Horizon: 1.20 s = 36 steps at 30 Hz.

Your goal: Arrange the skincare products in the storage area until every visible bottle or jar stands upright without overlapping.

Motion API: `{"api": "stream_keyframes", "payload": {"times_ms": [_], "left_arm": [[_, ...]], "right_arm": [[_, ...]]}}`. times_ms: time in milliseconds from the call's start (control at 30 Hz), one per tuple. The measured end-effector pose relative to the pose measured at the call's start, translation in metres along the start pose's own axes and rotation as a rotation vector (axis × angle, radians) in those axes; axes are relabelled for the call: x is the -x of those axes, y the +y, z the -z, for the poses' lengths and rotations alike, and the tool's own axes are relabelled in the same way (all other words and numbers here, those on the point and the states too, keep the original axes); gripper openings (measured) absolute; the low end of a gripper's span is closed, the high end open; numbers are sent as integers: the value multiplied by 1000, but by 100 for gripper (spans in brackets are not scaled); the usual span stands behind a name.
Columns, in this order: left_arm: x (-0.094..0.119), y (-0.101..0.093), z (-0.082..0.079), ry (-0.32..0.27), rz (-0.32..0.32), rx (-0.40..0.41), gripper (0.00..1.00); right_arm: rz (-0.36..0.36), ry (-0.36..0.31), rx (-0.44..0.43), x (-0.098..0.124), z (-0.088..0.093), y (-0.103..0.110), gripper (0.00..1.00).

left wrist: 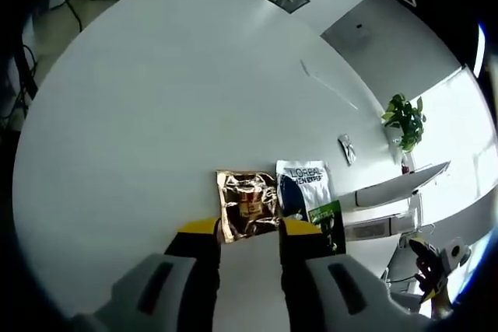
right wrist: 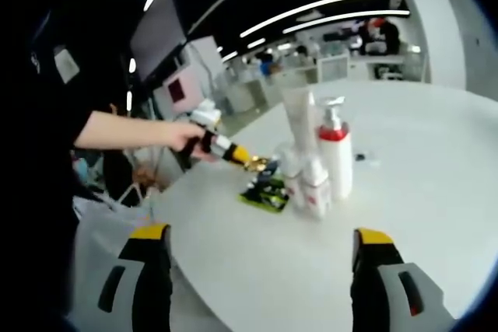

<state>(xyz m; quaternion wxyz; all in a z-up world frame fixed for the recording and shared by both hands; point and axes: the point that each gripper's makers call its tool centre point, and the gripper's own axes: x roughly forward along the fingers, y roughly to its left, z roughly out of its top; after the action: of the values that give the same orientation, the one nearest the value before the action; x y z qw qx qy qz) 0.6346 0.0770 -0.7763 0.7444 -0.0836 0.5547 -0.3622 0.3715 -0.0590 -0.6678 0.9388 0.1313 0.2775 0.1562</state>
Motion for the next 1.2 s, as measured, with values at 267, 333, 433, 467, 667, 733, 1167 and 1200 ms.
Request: {"api": "stream_keyframes", "payload": {"times_ms": [267,333,433,467,667,733,1167,1200], "left_arm": [[10,-4,-3,-59,-32,-135,49],[15,-6,-1,-65,-43,-152,56],[22,-7,-1,-83,-40,-165,62],[26,-9,0,-88,-38,-165,64],[48,-27,2,-145,-14,-262,81],[55,-31,3,-161,-17,-290,84],[109,-71,18,-279,38,-389,99],[112,-73,19,-280,38,-398,99]], "right_arm": [[-6,-4,24,-1,-5,2,99],[-8,-5,26,0,-6,3,99],[-12,-8,39,1,-9,5,99],[-12,-10,41,2,-10,6,99],[-15,-27,57,6,-17,8,99],[-15,-30,65,8,-18,9,99],[-14,-51,97,22,-27,13,99],[-13,-52,99,23,-27,13,99]]}}
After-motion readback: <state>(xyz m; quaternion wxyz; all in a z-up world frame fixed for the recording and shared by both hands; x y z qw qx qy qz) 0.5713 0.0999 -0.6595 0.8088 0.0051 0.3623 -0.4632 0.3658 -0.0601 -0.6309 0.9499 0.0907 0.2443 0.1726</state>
